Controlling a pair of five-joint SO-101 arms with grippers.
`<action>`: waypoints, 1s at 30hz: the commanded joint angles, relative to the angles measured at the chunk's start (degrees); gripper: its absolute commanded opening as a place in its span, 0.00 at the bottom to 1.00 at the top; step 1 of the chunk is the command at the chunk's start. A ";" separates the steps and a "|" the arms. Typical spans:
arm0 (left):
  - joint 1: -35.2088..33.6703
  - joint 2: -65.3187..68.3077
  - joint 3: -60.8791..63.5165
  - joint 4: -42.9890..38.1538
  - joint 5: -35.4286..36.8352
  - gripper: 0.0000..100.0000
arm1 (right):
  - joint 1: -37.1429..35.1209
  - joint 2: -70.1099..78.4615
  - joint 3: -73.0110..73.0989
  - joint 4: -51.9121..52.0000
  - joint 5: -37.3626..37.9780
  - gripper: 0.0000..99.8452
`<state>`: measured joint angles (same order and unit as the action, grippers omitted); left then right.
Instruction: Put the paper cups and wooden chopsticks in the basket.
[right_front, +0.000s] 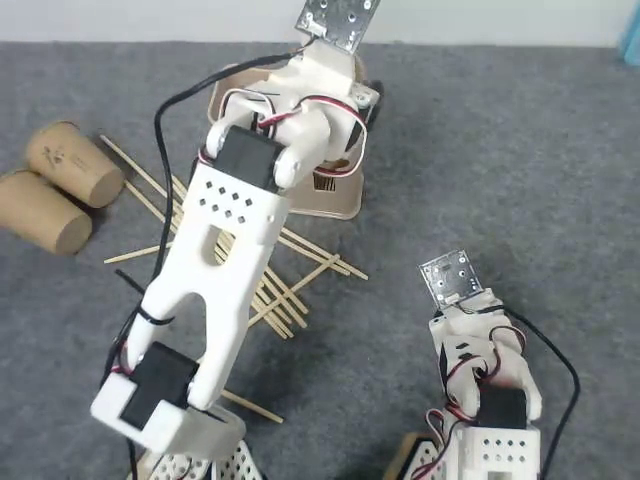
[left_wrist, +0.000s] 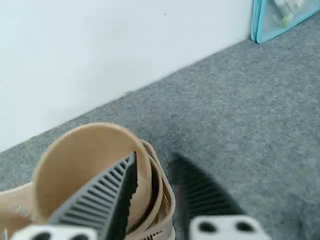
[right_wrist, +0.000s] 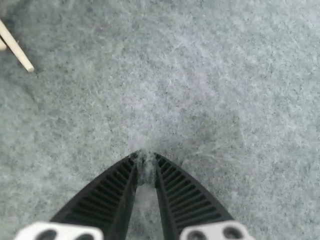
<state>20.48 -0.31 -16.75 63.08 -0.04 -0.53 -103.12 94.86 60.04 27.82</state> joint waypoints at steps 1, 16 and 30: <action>-0.18 -0.97 -2.95 0.88 0.79 0.24 | 0.22 -0.75 -0.18 -1.19 0.53 0.01; -0.18 -0.88 1.71 -6.95 0.79 0.00 | 0.22 -0.75 -0.18 -1.19 0.53 0.01; -3.96 -0.97 22.99 -26.37 5.36 0.01 | 0.13 -0.75 -0.18 -1.36 0.62 0.01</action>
<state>16.79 -0.31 2.24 42.24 4.26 -0.62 -103.12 94.86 59.87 27.82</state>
